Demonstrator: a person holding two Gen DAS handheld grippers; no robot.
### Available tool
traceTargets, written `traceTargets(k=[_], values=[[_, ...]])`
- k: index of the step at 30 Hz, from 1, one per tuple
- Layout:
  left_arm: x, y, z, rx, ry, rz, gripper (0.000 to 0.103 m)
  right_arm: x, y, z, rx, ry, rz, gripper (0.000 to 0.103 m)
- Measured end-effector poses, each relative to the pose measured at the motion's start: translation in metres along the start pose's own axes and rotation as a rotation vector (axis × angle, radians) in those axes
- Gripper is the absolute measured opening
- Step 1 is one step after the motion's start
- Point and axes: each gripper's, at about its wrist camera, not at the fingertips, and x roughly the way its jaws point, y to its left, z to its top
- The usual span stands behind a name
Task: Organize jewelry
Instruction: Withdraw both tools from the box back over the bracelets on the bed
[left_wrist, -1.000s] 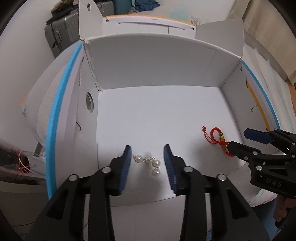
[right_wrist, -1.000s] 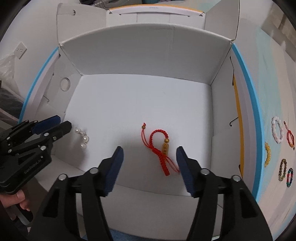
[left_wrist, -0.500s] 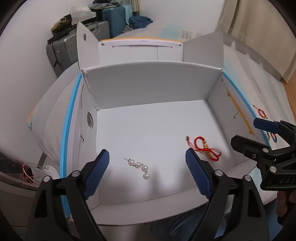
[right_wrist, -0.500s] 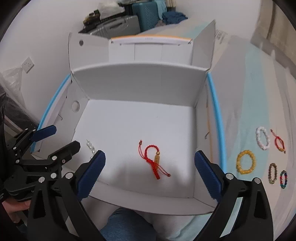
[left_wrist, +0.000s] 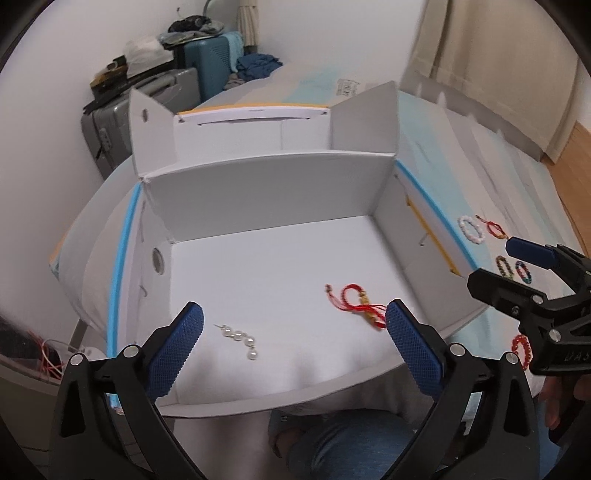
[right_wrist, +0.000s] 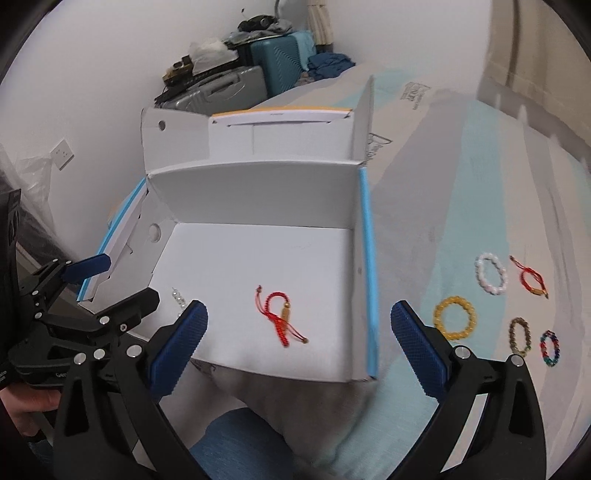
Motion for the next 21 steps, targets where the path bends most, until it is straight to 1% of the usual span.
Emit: traceTargets(k=[10, 15, 21], values=[[-0.008, -0.046, 0.004, 0.066, -0.036, -0.045, 0.097, -0.031, -0.041, -0.014, 0.061, -0.041, -0.051, 0.096], [-0.008, -0.070, 0.007, 0.087, -0.051, -0.089, 0.097, -0.047, -0.070, -0.025, 0.105, -0.057, -0.083, 0.096], [-0.008, -0.112, 0.010, 0.140, -0.080, -0.137, 0.097, -0.069, -0.105, -0.041, 0.158, -0.079, -0.135, 0.096]])
